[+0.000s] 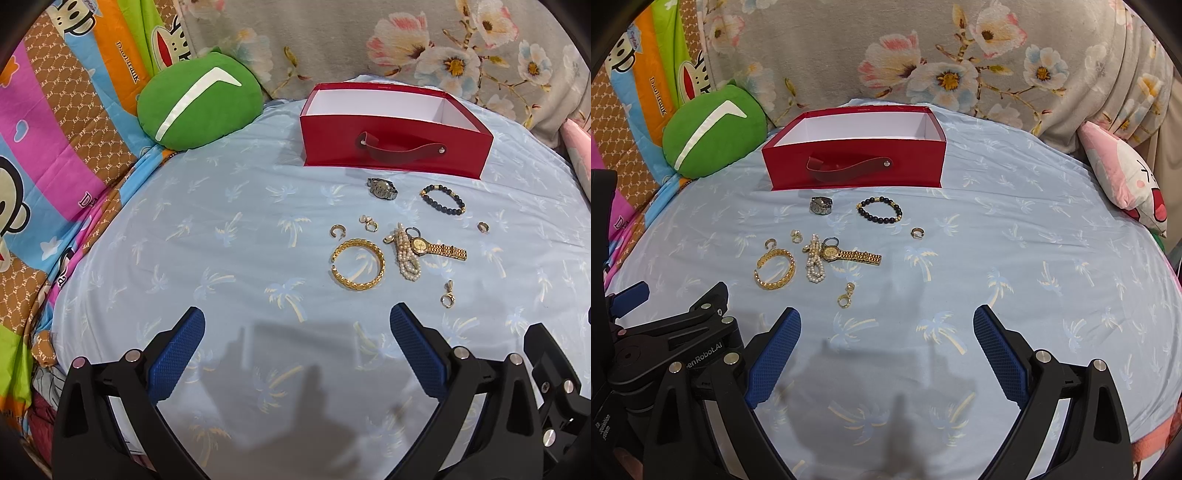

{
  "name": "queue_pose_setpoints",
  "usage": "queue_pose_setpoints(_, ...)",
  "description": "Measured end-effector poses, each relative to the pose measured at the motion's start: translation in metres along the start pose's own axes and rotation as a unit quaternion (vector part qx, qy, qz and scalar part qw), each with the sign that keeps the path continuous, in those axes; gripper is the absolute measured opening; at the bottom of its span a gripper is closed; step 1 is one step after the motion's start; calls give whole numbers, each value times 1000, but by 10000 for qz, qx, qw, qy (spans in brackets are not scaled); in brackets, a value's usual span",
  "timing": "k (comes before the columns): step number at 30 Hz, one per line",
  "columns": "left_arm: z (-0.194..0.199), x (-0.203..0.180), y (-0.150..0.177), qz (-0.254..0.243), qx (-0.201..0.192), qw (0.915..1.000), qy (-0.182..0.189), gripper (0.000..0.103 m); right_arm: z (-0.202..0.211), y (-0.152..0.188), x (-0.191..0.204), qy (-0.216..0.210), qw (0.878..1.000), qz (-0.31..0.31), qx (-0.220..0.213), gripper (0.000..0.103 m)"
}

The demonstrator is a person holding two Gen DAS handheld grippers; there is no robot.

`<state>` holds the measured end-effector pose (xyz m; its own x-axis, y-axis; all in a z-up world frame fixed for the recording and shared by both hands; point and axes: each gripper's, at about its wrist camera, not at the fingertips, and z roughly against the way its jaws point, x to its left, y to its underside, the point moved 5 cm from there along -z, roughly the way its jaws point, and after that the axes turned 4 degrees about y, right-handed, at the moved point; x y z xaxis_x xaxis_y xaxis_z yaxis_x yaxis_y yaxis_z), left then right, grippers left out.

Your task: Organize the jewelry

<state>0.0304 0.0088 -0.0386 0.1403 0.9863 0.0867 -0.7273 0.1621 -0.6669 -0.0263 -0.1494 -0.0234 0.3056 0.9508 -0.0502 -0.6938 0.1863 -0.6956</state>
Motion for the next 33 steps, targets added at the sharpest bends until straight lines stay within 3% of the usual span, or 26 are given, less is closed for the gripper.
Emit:
queue_pose_setpoints(17, -10, -2, 1, 25, 133, 9999, 76, 98, -10, 4, 2, -26, 10000, 34, 80, 93)
queue_pose_setpoints(26, -27, 13, 2, 293, 279, 9991, 91, 98, -27, -4, 7, -203, 9995, 217, 68, 92)
queue_pose_setpoints(33, -41, 37, -1, 559, 368, 9978, -23, 98, -60, -19, 30, -782, 9961, 327, 251, 68)
